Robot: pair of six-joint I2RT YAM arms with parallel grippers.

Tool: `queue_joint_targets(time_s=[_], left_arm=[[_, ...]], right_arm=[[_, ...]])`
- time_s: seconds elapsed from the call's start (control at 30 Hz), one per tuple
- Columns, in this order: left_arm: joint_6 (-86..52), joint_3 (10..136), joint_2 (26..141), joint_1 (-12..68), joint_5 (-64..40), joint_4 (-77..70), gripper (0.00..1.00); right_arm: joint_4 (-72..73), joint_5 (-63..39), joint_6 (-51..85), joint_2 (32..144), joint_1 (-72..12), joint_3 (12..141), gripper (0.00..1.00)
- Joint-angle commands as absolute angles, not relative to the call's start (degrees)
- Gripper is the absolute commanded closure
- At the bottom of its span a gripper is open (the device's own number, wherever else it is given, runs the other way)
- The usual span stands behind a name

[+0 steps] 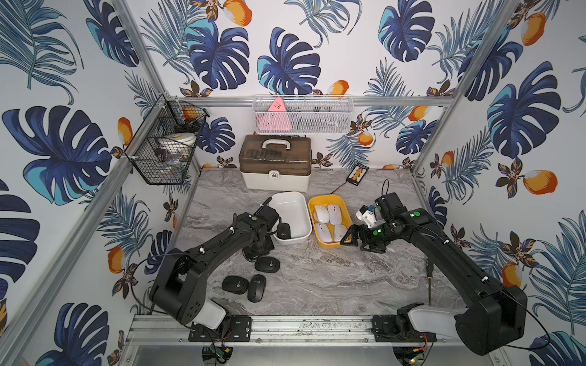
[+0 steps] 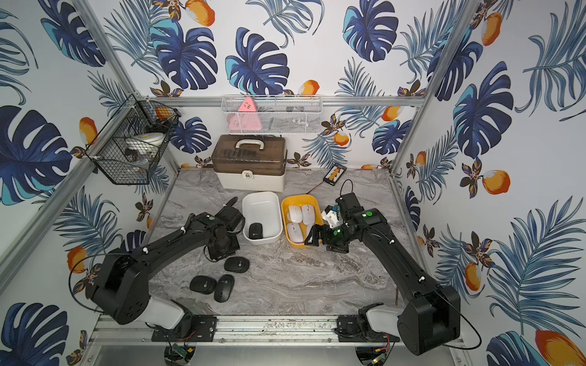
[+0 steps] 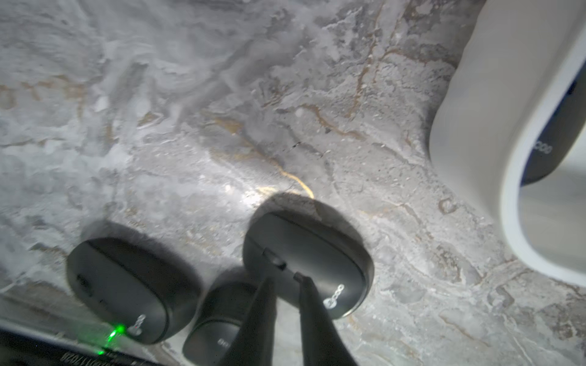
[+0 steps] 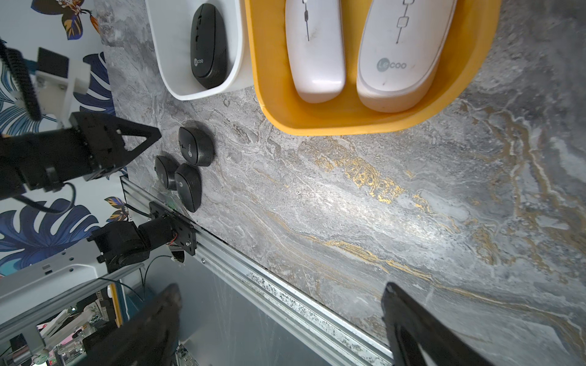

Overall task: Place the mice by color into the storage box
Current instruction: Adjust the mouse at the center of the board.

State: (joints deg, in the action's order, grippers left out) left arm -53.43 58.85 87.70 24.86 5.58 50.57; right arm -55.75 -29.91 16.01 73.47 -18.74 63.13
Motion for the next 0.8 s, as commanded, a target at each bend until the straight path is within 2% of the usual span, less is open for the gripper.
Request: queue_joint_targets(time_s=[0.0,0.23,0.37,0.77], left_arm=[[-53.9,60.5,91.0,24.8,5.3,44.4,0.79],[-54.1,61.9,98.5,26.7,4.7,40.2,0.79],[-54.8,62.7,100.3,30.6,5.2,41.1,0.79],[-61.5,53.3,92.3,40.3,7.4,45.9,0.79]], right_arm=[[-55.5,-30.6,15.2,73.5,-18.8,63.5,0.0],[-55.8,-30.9,14.1,73.7,-18.8,63.3,0.0],[-55.8,-31.3,14.0,74.0,-18.8,63.5,0.0],[-55.3,-31.6,14.2,73.0,-18.8,62.4,0.0]])
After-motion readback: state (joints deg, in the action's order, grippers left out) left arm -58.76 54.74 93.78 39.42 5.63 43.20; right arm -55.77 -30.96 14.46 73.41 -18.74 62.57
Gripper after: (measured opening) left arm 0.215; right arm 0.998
